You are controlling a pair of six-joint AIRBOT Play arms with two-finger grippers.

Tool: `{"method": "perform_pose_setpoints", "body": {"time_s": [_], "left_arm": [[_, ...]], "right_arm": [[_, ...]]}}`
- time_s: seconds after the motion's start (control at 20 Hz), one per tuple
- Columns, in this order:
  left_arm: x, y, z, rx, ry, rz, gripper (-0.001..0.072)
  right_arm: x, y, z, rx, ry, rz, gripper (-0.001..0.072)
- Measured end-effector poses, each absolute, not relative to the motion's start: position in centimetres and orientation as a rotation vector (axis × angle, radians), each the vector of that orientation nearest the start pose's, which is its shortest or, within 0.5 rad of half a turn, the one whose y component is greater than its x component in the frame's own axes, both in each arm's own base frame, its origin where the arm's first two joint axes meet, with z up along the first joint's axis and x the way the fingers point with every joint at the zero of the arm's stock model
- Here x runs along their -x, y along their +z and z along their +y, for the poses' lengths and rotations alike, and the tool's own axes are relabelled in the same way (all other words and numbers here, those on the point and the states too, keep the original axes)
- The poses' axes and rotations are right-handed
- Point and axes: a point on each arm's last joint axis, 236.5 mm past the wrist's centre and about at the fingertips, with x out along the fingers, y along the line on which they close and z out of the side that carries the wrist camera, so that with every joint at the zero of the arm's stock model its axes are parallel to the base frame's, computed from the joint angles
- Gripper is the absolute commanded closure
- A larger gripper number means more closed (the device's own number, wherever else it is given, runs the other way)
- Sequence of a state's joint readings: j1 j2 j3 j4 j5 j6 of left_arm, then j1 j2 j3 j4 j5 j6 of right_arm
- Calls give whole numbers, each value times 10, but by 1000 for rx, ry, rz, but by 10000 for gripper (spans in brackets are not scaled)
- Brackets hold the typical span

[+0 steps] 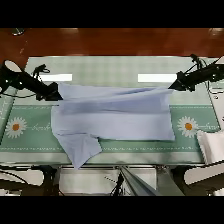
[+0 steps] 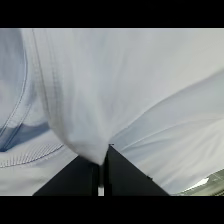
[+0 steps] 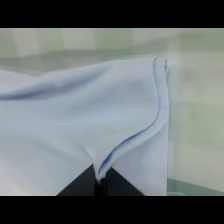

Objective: Fold the shirts.

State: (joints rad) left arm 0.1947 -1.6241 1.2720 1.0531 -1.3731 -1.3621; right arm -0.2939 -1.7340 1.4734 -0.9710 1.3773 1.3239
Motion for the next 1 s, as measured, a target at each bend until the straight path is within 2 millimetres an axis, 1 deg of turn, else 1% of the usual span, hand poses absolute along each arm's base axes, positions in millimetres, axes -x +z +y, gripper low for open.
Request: {"method": "perform_pose_setpoints", "body": {"time_s": [0.05,0.1,0.15,0.25,0.35,0.4,0.5,0.55,0.6,0.65,0.7,0.75,0.8,0.9,1.0], "left_arm": [[-375,-66,-42,513,-301,1579,346],[-371,-70,-42,512,-298,1591,12],[-367,-71,-42,513,-300,1604,1],[-359,-68,-41,507,-319,1632,1],[-352,-57,-32,500,-325,1636,1],[-347,-48,-26,505,-319,1628,0],[-331,-36,-9,529,-281,1603,0],[-318,-33,-1,554,-256,1599,0],[-300,-34,7,586,-220,1596,1],[-283,-37,13,625,-188,1591,1],[-262,-43,16,673,-151,1598,1],[-241,-50,16,717,-115,1600,1],[-226,-57,12,767,-93,1594,1],[-201,-69,-3,860,-59,1583,1],[-185,-79,-21,939,-58,1578,1]], "right_arm": [[-435,-48,7,-585,301,1432,483],[-434,-53,8,-585,291,1435,112],[-434,-56,9,-595,274,1438,90],[-431,-51,6,-610,255,1435,90],[-425,-35,-8,-615,230,1418,91],[-419,-25,-18,-607,212,1408,91],[-400,-5,-47,-569,144,1388,91],[-388,1,-60,-565,106,1373,91],[-375,4,-71,-573,66,1356,91],[-361,5,-77,-596,33,1331,90],[-348,5,-75,-627,18,1298,90],[-335,3,-69,-654,15,1277,90],[-323,-1,-59,-685,21,1250,90],[-305,-10,-38,-751,40,1201,91],[-290,-20,-19,-811,58,1167,91]]}}
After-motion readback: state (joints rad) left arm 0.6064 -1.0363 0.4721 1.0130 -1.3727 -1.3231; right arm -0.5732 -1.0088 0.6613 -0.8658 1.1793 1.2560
